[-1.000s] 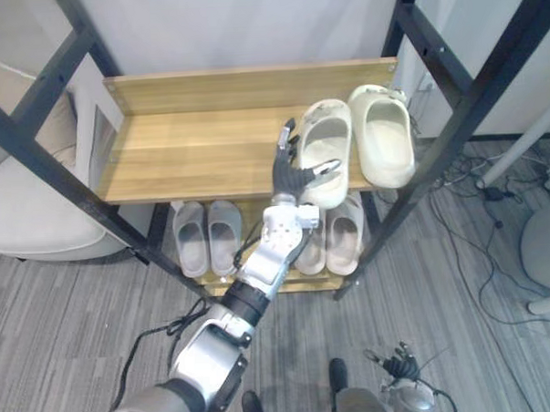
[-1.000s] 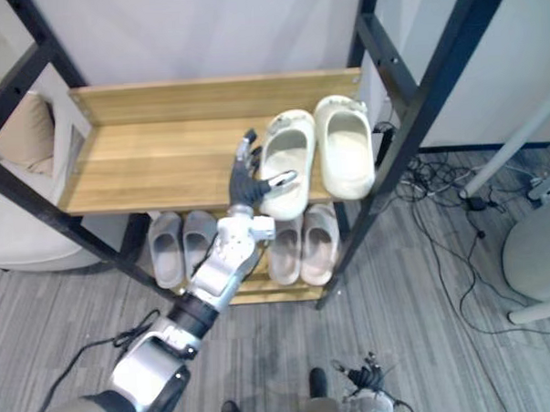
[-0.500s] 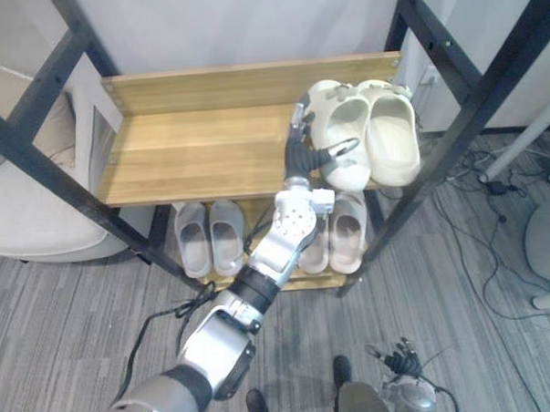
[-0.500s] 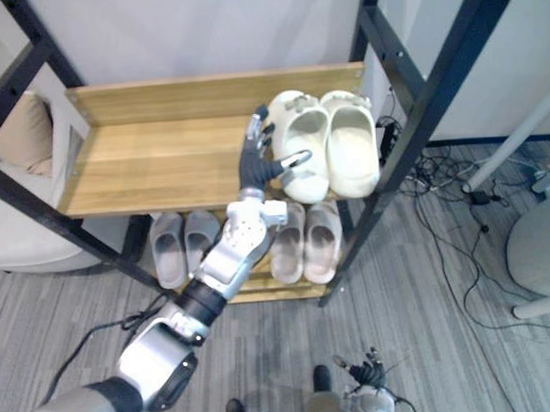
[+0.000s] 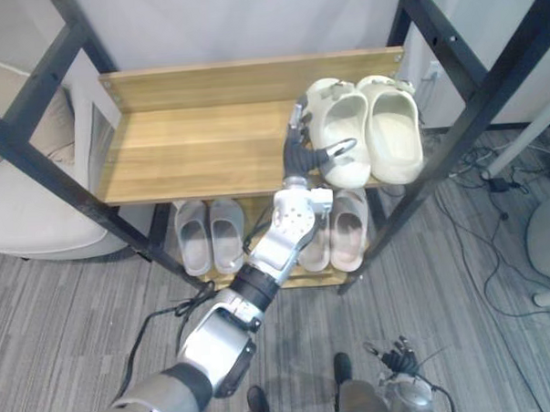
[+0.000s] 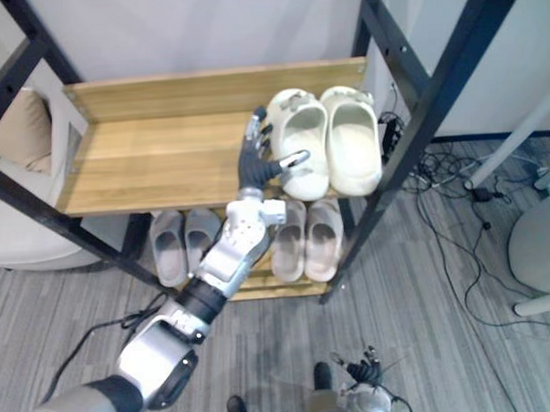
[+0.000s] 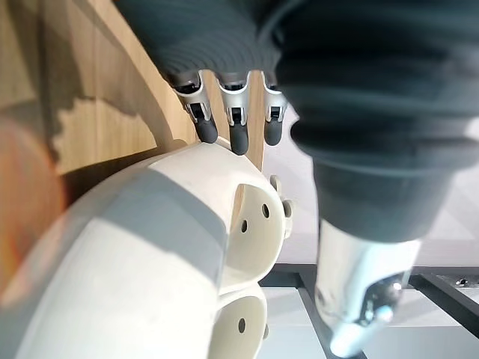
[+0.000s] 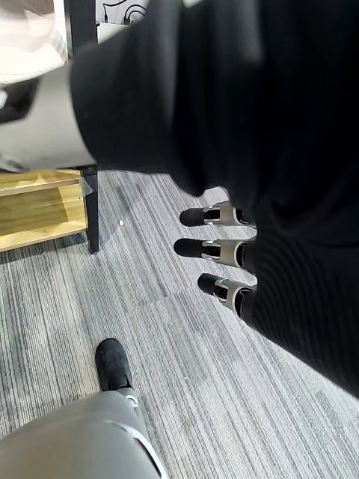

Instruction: Organize the slippers on the shoe rack

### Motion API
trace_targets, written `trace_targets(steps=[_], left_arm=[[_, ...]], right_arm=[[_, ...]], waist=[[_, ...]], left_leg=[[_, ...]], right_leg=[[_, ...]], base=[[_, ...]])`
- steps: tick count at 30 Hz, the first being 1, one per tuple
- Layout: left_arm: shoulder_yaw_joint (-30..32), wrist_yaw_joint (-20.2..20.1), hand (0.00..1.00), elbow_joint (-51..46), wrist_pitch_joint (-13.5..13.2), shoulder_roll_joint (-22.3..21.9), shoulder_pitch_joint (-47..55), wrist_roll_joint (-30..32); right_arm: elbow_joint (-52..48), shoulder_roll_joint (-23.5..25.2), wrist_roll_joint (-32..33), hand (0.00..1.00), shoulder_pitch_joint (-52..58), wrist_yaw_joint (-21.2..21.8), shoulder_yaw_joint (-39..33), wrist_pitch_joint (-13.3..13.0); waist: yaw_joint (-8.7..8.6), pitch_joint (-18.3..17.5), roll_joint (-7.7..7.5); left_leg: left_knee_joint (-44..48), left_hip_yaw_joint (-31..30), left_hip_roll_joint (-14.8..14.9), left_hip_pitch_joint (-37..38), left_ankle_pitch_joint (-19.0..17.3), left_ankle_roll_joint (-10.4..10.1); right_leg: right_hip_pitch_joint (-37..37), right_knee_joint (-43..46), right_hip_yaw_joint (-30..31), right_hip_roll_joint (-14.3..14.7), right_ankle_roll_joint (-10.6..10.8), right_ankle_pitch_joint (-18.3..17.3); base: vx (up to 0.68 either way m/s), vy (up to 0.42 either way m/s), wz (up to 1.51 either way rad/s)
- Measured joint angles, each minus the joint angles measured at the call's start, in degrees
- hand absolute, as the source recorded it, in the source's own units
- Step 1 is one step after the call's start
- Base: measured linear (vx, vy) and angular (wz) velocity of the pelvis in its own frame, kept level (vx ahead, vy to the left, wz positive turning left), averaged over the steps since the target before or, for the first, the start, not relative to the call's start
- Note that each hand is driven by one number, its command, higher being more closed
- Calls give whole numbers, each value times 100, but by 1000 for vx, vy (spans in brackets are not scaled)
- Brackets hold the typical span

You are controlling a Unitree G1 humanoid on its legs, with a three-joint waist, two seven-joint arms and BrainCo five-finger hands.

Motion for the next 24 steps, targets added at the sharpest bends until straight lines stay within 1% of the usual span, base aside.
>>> trace_targets(steps=[3,8,11,12,14,17,18,20,22,24], left_arm=[[0,-130,0,40,74,10,0,0],[-7,-277,0,1,111,23,1,11],[-147,-431,0,-266,118,53,15,10],[-305,-571,0,-626,110,93,86,11],[-465,-660,0,-1150,93,145,241,11],[-808,-951,0,-1862,31,183,625,5],[-931,-1067,0,-2175,-69,244,863,-30],[-1083,-1250,0,-2609,-153,373,1189,-135],[-1271,-1458,0,-2970,-188,477,1456,-311],[-1539,-1757,0,-3322,-249,583,1740,-542]], right_arm=[[24,0,1,0,-5,0,0,0],[58,-2,2,0,-27,14,17,1],[217,-3,3,0,-85,29,46,0],[309,0,5,0,-122,42,60,15],[312,-1,6,0,-189,73,128,15],[450,-6,7,0,-270,87,265,10],[548,-6,8,0,-305,101,295,15],[612,-8,10,0,-329,111,341,13],[746,-24,11,0,-363,130,442,16],[806,-43,11,0,-362,155,487,15]], waist=[[2,-10,-2],[3,-20,0],[-2,-28,7],[30,-45,9],[37,-70,21],[48,-152,42],[70,-207,66],[99,-267,107],[166,-297,123],[260,-336,120]], left_leg=[[33,-31,2,18,2,-1],[35,-131,0,-12,19,12],[50,-269,-2,-6,42,13],[49,-329,-3,-7,72,13],[49,-352,-3,-22,100,14],[57,-491,1,9,147,11],[64,-531,17,10,148,11],[64,-598,36,6,148,11],[64,-646,53,14,149,12],[61,-717,48,26,153,18]], right_leg=[[101,-64,-87,-10,-9,9],[119,-72,-132,-11,-16,15],[254,-143,-278,-18,-21,19],[308,-179,-333,-19,-27,22],[315,-192,-366,-20,-35,28],[473,-279,-478,-12,-62,44],[486,-283,-497,3,-66,41],[502,-283,-543,20,-77,40],[533,-287,-588,31,-94,43],[618,-374,-639,35,-117,47]], base=[[-7,-14,9],[-3,-14,8],[8,-21,23],[-1,-25,21],[-10,-23,14],[-19,-34,20],[-29,-36,10],[-44,-33,11],[-64,-22,11],[-72,-11,14]])
